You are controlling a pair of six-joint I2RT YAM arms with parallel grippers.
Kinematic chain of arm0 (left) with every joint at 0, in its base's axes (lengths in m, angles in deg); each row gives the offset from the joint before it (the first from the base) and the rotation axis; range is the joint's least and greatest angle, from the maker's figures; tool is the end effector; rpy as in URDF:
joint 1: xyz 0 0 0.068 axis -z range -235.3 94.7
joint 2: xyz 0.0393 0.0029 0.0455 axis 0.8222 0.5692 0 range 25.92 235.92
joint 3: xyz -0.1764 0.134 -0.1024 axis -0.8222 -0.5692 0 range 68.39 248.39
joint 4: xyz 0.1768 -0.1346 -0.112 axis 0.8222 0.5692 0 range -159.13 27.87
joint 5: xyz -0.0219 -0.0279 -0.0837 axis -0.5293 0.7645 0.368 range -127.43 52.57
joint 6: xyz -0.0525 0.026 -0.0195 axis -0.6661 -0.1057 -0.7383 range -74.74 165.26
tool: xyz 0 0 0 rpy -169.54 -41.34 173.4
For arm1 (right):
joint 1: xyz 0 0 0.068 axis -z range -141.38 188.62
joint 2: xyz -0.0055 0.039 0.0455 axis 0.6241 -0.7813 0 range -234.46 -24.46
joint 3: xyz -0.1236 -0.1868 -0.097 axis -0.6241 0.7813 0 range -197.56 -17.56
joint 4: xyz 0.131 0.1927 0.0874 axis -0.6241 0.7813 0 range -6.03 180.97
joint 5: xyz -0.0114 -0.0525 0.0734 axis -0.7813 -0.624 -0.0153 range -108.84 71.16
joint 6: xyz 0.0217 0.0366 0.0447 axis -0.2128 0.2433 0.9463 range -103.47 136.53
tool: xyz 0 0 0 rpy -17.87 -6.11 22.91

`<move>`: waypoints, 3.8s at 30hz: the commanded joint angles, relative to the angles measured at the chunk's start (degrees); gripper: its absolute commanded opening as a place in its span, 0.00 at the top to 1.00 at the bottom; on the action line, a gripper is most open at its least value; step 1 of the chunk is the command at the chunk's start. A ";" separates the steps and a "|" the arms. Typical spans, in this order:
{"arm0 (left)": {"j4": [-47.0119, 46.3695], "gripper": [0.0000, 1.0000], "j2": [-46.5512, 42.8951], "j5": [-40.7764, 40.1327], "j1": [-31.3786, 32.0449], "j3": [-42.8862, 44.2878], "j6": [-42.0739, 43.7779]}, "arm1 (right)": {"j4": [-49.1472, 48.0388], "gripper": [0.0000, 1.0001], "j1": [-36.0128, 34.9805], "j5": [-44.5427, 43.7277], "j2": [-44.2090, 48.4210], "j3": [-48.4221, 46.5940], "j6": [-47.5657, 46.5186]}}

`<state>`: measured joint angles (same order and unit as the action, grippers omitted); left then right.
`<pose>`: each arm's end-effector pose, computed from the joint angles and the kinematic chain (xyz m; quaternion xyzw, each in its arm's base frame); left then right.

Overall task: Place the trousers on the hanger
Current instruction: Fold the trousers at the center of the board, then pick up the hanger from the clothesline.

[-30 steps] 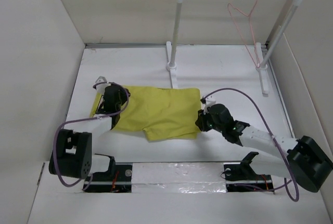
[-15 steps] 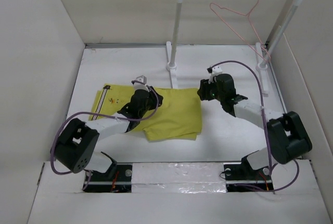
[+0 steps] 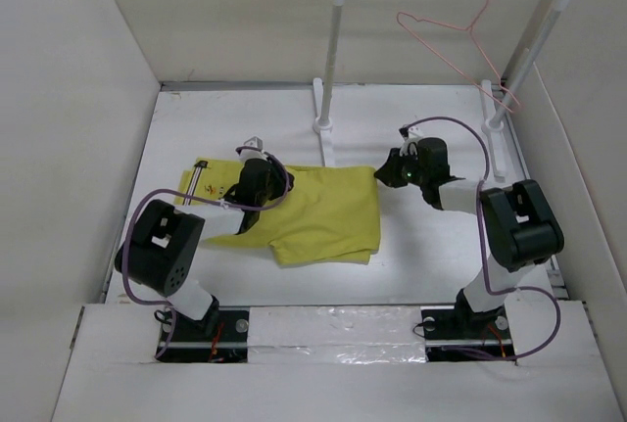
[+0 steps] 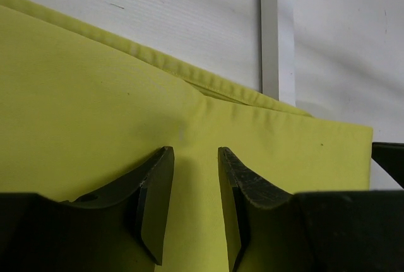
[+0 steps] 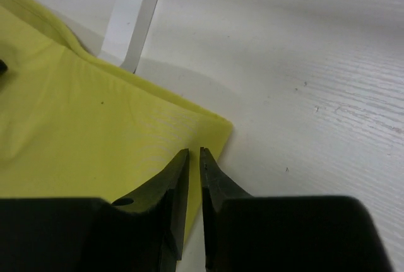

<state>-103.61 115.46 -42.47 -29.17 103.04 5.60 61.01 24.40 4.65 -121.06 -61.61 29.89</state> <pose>0.2830 -0.1343 0.1509 -0.1216 0.8117 -0.2794 0.4983 0.3220 0.1007 0.1413 -0.1087 0.8454 0.2882 0.4364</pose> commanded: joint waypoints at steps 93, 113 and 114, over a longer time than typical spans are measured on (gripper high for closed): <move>-6.39 0.74 -22.38 -2.61 21.95 -3.54 14.08 | 34.92 0.25 23.44 -11.46 8.09 -57.03 -23.73; -6.57 0.74 -21.07 -2.87 21.95 -3.37 13.56 | 35.97 0.38 28.90 8.25 1.76 -53.16 -25.76; -6.48 0.74 -20.98 -2.96 21.95 -3.28 13.56 | 35.71 0.40 28.90 7.72 1.68 -52.89 -25.50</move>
<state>-107.70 94.54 -45.84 -7.62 98.93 18.85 98.96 53.53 10.64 -119.09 -114.88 4.45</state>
